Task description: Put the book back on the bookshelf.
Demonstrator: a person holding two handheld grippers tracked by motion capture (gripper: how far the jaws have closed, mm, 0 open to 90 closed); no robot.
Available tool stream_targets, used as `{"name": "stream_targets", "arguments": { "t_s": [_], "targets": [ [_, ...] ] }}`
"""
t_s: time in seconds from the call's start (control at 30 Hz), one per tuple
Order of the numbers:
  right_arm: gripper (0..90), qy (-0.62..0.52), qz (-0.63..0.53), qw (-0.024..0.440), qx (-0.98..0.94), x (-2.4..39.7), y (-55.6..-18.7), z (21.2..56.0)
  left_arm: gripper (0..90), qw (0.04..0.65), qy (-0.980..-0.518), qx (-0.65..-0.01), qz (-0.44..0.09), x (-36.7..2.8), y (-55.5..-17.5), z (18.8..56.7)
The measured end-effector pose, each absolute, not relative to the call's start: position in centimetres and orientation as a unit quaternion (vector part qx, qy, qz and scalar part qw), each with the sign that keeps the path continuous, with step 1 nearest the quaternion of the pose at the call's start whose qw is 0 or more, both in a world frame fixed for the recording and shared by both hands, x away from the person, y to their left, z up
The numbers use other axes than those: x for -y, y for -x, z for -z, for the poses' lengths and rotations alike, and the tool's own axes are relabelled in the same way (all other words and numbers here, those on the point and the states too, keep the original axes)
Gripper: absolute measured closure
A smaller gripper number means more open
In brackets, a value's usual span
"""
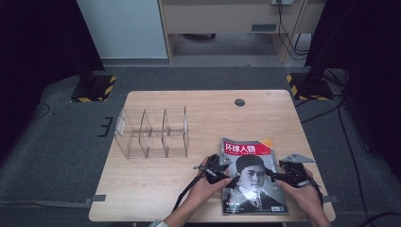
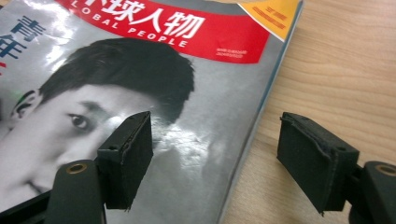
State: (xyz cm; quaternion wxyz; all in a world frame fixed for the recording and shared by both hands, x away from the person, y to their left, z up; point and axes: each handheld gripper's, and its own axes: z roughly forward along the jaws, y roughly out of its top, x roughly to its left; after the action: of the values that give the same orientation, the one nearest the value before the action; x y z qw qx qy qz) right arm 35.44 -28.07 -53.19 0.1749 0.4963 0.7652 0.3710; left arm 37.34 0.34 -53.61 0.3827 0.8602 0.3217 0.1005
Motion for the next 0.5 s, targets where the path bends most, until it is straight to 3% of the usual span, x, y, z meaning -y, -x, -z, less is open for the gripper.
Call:
{"name": "stream_targets", "arguments": {
  "t_s": [0.27,0.5],
  "targets": [
    [27.4,-0.483,-0.370,0.177,-0.773,27.5,-35.5,53.5,1.5,0.384,-0.863,-0.316,-0.090,-0.3,-38.3,53.6],
    [27.7,-0.484,-0.370,0.180,-0.772,27.3,-35.4,53.6,7.0,0.390,-0.864,-0.309,-0.074,0.3,-39.2,53.4]
  ]
}}
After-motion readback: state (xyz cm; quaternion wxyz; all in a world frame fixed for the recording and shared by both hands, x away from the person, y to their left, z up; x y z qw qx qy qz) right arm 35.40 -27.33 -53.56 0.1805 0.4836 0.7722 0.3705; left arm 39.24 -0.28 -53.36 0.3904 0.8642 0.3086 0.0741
